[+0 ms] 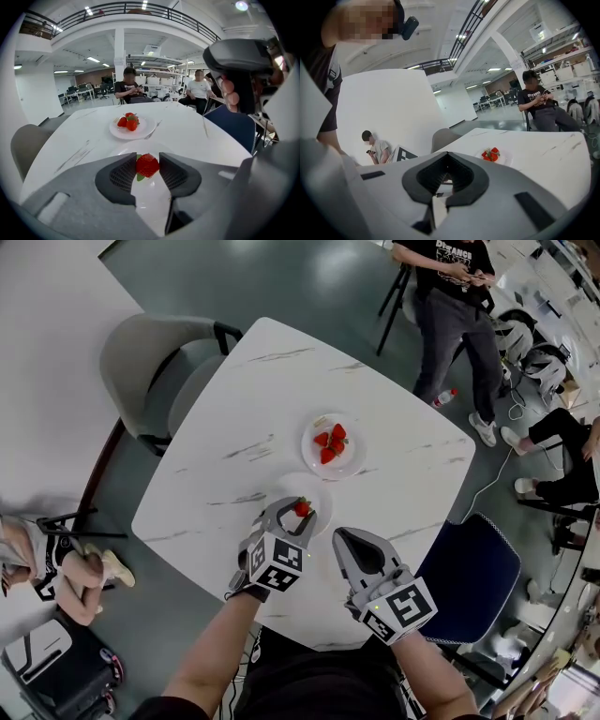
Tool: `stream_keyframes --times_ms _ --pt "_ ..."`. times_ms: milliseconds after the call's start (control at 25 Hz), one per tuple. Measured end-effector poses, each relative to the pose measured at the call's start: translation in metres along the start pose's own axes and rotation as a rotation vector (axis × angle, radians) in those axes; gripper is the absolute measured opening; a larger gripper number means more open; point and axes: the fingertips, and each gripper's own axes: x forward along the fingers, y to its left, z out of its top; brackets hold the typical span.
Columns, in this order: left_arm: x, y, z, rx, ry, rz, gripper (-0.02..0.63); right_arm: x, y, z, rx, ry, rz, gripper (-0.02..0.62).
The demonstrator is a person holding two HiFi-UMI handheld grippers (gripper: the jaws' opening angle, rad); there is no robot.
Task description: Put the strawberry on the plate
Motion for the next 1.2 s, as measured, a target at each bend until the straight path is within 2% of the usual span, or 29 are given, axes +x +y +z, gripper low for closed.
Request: stream_keyframes --times_ms 160,440,680,920,1080,1200 --pt "0.008 -0.001 -0.009 0.045 0.056 -0.002 0.155 0.0 -0.002 -0.002 0.006 0.005 -0.002 0.003" --pt "0.014 0.001 -0.017 0.083 0.106 0.007 0.155 0.0 -0.001 0.001 0.01 0.006 0.0 0.003" --pt "0.011 0.002 -0.02 0.076 0.112 0.0 0.156 -0.002 -0.001 0.001 0.013 0.013 0.0 0.003" --pt "-0.022 0.007 -0.003 0.015 0.056 0.037 0.156 -0.006 0.008 0.006 0.007 0.022 0.007 0.003" --pt "-0.058 0.0 0.025 -0.028 -0.033 0.053 0.155 -0.014 0.019 0.017 0.009 0.023 0.006 0.003" --pt "-0.093 -0.011 0.053 -0.089 -0.125 0.032 0.155 -0.026 0.029 0.03 0.006 0.023 0.004 0.003"
